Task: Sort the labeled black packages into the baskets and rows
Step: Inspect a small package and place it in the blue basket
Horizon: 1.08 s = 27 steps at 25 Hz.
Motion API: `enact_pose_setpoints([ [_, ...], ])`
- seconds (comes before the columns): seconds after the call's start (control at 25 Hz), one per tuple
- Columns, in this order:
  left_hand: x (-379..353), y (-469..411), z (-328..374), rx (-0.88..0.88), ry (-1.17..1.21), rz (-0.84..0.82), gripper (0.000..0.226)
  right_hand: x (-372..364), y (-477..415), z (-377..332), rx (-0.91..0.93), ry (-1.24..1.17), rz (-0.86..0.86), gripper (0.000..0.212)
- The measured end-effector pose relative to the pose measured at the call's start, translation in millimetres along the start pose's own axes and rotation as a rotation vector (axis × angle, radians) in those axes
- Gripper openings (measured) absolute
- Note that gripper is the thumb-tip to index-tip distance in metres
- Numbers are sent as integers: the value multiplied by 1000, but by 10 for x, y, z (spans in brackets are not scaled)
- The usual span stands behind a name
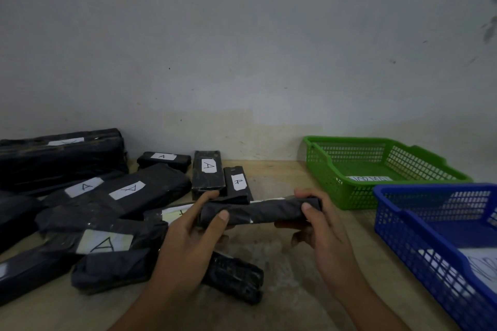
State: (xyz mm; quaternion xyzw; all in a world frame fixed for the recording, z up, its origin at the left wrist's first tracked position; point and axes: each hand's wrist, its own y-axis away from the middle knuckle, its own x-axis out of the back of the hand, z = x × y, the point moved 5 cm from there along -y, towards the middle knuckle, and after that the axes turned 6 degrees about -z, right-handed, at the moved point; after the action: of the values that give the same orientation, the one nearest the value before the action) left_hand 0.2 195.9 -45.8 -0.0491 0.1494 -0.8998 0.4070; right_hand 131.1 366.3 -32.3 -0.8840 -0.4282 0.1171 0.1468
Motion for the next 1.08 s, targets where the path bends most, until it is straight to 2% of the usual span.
enact_pose_setpoints([
  [0.08, -22, 11, -37, -4, 31, -24, 47, 26, -2, 24, 26, -8, 18, 23],
  [0.28, -30, 18, 14, -68, 7, 9, 28, 77, -43, 92, 12, -81, -26, 17],
  [0.36, -19, 21, 20, -65, 50, 42, 29, 59, -58, 100, 4, -130, -31, 29],
  [0.48, -18, 27, -2, -54, 93, 52, 35, 66, -64, 123, 9, -125, -16, 30],
  [0.56, -8, 13, 2, -56, 95, 46, 28, 58, -66, 126, 10, -121, -10, 33],
  [0.72, -1, 0, 51, -63, 151, 33, 28, 67, -84, 138, -88, -329, 14, 46],
  [0.8, 19, -21, 52, -74, 218, -7, 43, 77, -99, 140, -172, -440, -1, 41],
  [0.88, 40, -61, 1, -34, 326, -42, 81, 80, -97, 126, -218, -492, -27, 38],
  [0.92, 43, -81, -25, -6, 394, -49, 99, 73, -102, 124, -234, -516, -30, 49],
  [0.96, 43, -96, -36, 15, 454, -48, 108, 60, -105, 126, -248, -543, -45, 69],
  [1.0, 40, -106, -39, 37, 494, -42, 109, 38, -96, 125, -253, -569, -70, 86],
  [1.08, 54, -112, -61, 68, 543, -9, 89, -13, -76, 107, -255, -624, -126, 95],
])
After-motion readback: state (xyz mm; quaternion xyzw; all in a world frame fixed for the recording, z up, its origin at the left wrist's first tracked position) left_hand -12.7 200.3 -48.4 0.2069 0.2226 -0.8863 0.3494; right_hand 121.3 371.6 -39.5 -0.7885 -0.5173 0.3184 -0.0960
